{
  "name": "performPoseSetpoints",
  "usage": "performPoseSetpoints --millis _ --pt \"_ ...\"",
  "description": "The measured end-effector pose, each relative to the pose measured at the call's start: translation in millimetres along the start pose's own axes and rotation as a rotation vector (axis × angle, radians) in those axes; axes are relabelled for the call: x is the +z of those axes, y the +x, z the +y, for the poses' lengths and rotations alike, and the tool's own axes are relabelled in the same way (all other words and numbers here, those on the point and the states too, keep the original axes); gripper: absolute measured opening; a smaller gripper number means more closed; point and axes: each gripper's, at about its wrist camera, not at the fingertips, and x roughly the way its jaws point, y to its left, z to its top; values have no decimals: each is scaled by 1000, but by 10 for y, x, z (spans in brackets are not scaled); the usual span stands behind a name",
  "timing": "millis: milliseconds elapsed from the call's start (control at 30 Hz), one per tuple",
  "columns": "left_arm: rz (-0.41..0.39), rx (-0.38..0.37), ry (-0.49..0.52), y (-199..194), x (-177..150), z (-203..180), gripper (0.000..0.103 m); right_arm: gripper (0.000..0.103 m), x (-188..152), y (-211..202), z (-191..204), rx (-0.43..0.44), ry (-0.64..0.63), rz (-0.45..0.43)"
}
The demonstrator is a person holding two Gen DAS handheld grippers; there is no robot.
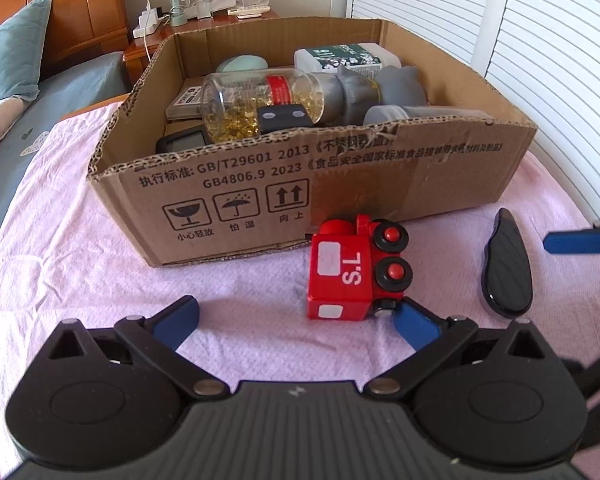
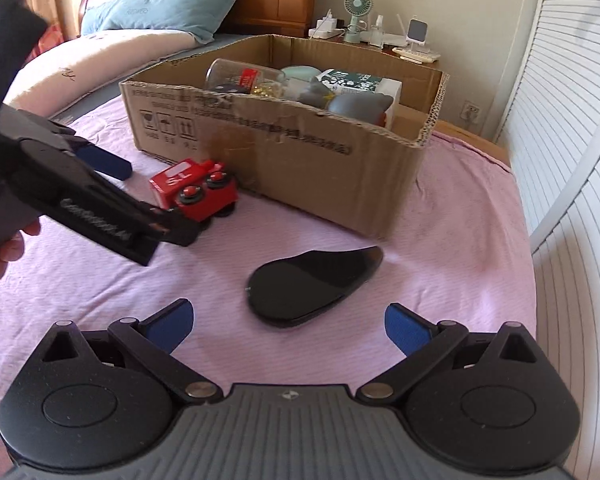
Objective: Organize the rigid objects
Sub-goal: 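Move left gripper to red S.L train while right gripper approaches black oval object, then close left gripper on red train while right gripper closes on black oval object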
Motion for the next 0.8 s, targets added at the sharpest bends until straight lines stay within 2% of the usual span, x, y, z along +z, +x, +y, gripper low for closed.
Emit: performPoseSetpoints --millis 133,367,667,800 --pt "6 2 -2 13 17 -1 103 103 56 100 -173 58 -36 2" --pt "5 -1 2 15 24 3 103 103 194 220 -234 113 -123 -8" --pt "0 -7 12 14 3 8 103 103 163 94 16 231 -223 64" --pt "-1 -13 19 13 8 2 102 103 93 38 139 220 -244 61"
